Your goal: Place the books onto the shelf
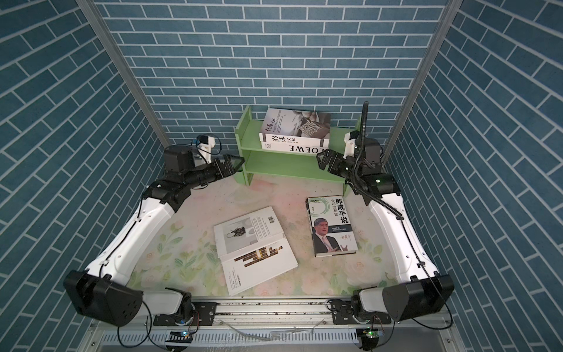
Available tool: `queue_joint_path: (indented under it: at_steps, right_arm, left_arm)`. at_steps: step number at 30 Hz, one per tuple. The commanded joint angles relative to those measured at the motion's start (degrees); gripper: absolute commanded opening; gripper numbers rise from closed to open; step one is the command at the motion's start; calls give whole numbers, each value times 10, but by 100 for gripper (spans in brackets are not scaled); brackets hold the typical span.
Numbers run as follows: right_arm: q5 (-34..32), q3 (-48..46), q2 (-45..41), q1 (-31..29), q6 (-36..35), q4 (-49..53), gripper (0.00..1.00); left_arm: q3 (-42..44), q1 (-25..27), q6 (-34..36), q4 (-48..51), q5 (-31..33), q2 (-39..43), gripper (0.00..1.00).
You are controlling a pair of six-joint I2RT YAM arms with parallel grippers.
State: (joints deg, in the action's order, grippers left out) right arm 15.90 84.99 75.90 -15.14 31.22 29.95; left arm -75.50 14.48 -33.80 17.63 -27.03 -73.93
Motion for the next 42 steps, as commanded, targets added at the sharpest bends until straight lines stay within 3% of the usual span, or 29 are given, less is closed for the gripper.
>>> queue_joint_path:
  at_steps: [1, 9, 16, 21, 31, 36, 42]
  right_arm:
    - [25, -46, -29, -19, 8, 4, 98]
    - [28, -189, -62, -69, 70, -78, 99]
    - [52, -284, -27, -121, 119, -148, 98]
    - [86, -341, -27, -168, 116, -167, 99]
    - [81, -447, -55, -235, 153, -173, 99]
    - [79, -481, -66, -251, 162, -177, 98]
    - [83, -510, -59, -267, 166, -208, 99]
  left_arm:
    - [58, -3, 22, 77, 66, 65, 100]
    - [253, -4, -41, 137, 110, 190, 100]
    - [401, -4, -125, 159, 126, 290, 99]
    - [476, -2, -183, 191, 92, 412, 100]
    - [563, 18, -270, 298, 40, 638, 100]
    - [579, 34, -286, 320, 35, 668, 100]
    - [590, 78, -273, 310, 33, 615, 100]
